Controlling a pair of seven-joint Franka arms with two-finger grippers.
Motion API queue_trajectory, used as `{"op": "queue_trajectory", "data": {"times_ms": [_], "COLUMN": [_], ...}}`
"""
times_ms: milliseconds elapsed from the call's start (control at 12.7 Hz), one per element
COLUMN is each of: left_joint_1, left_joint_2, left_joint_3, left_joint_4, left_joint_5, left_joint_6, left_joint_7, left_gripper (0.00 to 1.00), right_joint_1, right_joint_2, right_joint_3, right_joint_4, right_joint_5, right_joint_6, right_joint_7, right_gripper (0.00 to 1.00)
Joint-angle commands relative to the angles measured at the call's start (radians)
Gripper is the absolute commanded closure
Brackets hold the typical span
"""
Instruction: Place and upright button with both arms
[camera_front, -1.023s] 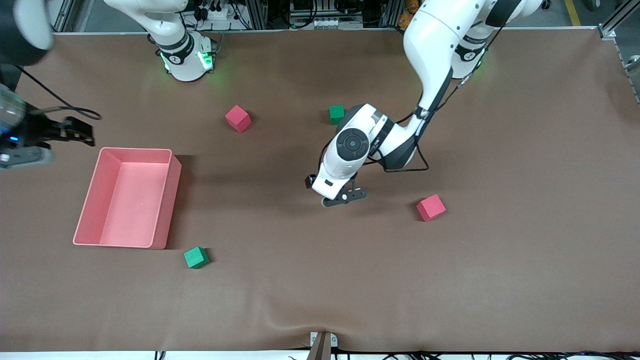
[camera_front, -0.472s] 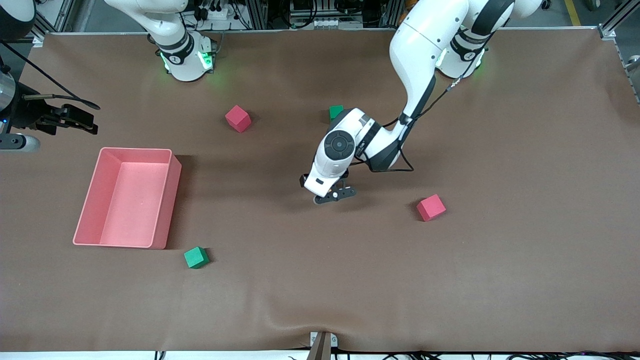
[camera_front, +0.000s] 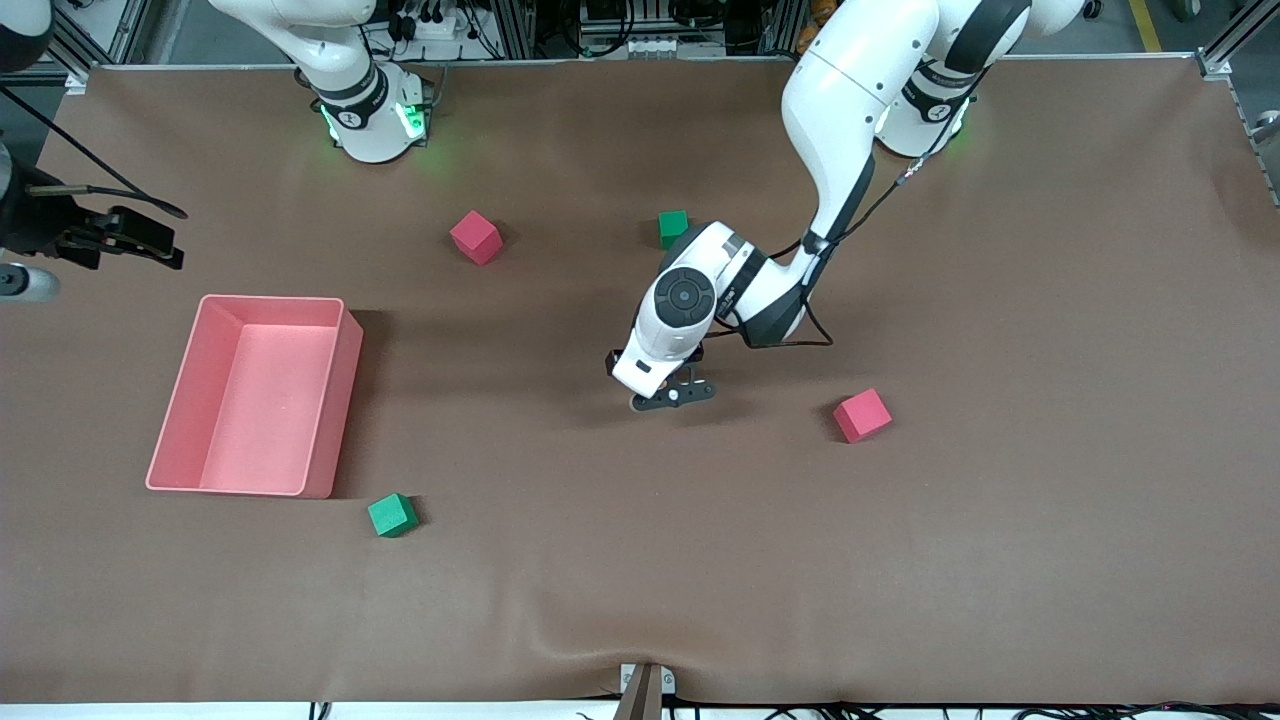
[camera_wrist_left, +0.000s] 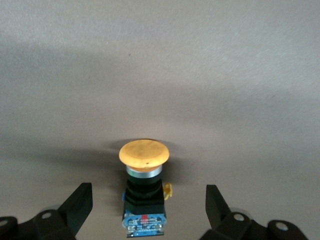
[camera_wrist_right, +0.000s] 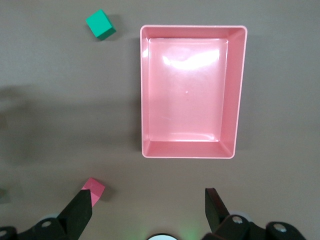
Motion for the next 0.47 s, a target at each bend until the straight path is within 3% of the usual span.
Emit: {"op": "queue_trajectory", "data": {"times_ms": [0, 394], "left_joint_1": [-0.008, -0.075], "left_joint_2": [0.005, -0.006], "left_joint_3": [-0.005, 0.028], "left_joint_4": [-0.002, -0.024], "left_joint_5": [0.018, 0.083], "left_joint_6": [-0.003, -0.003], "left_joint_7": [-0.002, -0.081], "left_gripper": [0.0, 0.03], "right_joint_1": [-0.028, 0.103], "right_joint_2": [-0.008, -0.011], "right_joint_3": [-0.003, -0.146], "right_joint_4": [0.023, 0.021], "right_joint_5": [0.007, -0.003], "right_joint_6": [-0.016, -0.023], "right_joint_7": [-0.003, -0.044], "right_gripper": [0.0, 0.0]}}
